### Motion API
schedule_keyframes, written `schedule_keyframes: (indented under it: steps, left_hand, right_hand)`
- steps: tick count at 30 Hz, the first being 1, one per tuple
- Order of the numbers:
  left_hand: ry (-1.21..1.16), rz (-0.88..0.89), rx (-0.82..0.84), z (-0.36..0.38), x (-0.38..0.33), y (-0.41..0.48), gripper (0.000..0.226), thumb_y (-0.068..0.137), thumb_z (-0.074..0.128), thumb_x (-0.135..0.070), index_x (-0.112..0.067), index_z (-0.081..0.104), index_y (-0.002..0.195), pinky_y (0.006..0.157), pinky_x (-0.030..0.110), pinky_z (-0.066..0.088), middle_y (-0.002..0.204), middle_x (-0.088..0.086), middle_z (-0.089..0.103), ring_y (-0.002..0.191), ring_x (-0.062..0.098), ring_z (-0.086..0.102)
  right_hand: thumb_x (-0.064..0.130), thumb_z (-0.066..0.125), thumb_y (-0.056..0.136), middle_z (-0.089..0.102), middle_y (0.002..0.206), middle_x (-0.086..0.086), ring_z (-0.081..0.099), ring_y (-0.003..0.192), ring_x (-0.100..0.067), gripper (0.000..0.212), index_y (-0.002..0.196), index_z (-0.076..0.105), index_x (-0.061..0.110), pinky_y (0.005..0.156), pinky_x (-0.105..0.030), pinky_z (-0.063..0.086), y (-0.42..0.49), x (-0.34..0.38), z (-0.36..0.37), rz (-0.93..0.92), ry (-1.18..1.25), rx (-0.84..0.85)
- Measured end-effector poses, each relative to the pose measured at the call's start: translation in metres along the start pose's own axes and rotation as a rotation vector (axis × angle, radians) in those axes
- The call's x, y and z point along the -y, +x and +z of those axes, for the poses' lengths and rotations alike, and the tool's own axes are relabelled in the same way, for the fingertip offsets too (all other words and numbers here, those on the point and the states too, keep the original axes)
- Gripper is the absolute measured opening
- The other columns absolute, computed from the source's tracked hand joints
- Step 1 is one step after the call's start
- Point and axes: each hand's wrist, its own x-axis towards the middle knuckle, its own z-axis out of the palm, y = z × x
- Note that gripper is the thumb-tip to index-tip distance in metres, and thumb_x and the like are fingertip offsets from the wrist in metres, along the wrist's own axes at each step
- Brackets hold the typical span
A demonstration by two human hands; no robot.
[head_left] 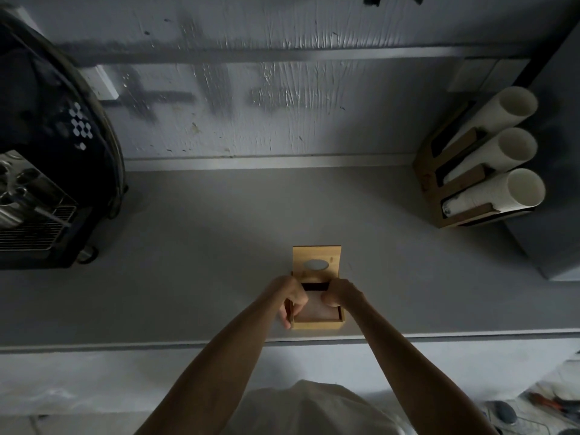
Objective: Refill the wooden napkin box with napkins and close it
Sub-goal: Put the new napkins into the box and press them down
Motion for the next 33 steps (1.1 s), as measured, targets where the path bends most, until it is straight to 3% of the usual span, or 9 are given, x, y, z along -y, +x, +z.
schedule_keyframes:
  steps: [8,14,17,19,22,25,30,33]
  left_hand:
    - [-0.001,0.021,-0.013,0.002,-0.001,0.002,0.023,0.073,0.053,0.003,0.009,0.057,0.095,0.083,0.041,0.059,0.096,0.026,0.063,0.082,0.035,0.07]
    - [0.03,0.138,-0.093,0.009,0.005,-0.009,0.02,0.07,0.048,-0.006,-0.003,0.055,0.089,0.079,0.042,0.059,0.09,0.021,0.061,0.088,0.037,0.07]
    - [0.069,0.242,-0.25,0.018,0.016,-0.011,0.052,0.085,0.048,-0.019,-0.014,0.041,0.136,0.062,0.033,0.056,0.127,0.017,0.055,0.088,0.029,0.065]
    - [0.122,0.322,-0.328,0.022,0.023,-0.012,0.063,0.088,0.048,-0.02,-0.02,0.027,0.147,0.071,0.035,0.055,0.141,0.015,0.047,0.107,0.033,0.061]
    - [0.213,0.418,-0.512,0.03,0.033,-0.015,0.062,0.087,0.049,-0.016,-0.019,0.029,0.146,0.098,0.04,0.047,0.139,0.015,0.052,0.123,0.034,0.053]
    - [0.233,0.534,-0.762,0.046,0.046,-0.011,0.056,0.091,0.051,-0.018,-0.021,0.031,0.143,0.096,0.039,0.046,0.131,0.012,0.056,0.117,0.03,0.056]
    - [0.171,0.624,-0.8,0.064,0.063,0.014,0.041,0.093,0.051,-0.017,-0.022,0.04,0.132,0.09,0.037,0.053,0.131,0.006,0.052,0.113,0.023,0.057]
    - [-0.057,0.717,-0.852,0.06,0.068,0.008,0.039,0.096,0.047,-0.031,-0.02,0.04,0.132,0.087,0.033,0.053,0.127,0.004,0.054,0.108,0.018,0.058]
  right_hand:
    - [0.019,0.058,0.086,0.065,0.115,-0.012,0.063,0.105,-0.024,0.037,0.119,0.058,0.004,0.072,-0.024,0.046,0.003,-0.004,0.008,-0.015,0.066,-0.044]
    - [0.015,0.059,0.086,0.059,0.091,-0.006,0.056,0.08,-0.017,0.031,0.116,0.058,0.006,0.05,-0.018,0.038,0.003,-0.01,0.014,-0.087,0.07,-0.072]
    - [0.01,0.054,0.086,0.066,0.107,-0.011,0.063,0.091,-0.024,0.031,0.116,0.059,0.008,0.069,-0.026,0.051,0.004,-0.018,0.019,-0.143,0.092,-0.131]
    - [0.006,0.047,0.087,0.069,0.11,-0.013,0.065,0.097,-0.028,0.034,0.116,0.064,0.013,0.078,-0.03,0.052,0.003,-0.027,0.024,-0.194,0.142,-0.228]
    - [0.006,0.045,0.09,0.072,0.105,-0.007,0.067,0.089,-0.022,0.034,0.114,0.066,0.02,0.076,-0.025,0.053,-0.005,-0.038,0.035,-0.293,0.214,-0.439]
    - [0.011,0.052,0.091,0.067,0.108,-0.002,0.066,0.089,-0.018,0.029,0.117,0.059,0.02,0.076,-0.029,0.057,-0.014,-0.043,0.05,-0.382,0.321,-0.595]
    - [0.021,0.054,0.094,0.058,0.112,-0.005,0.063,0.08,-0.017,0.009,0.102,0.055,0.021,0.064,-0.027,0.057,-0.02,-0.047,0.073,-0.3,0.256,-0.626]
    - [0.024,0.055,0.094,0.061,0.115,-0.004,0.063,0.089,-0.018,0.017,0.109,0.06,0.019,0.07,-0.028,0.055,-0.027,-0.055,0.062,-0.335,0.498,-0.641]
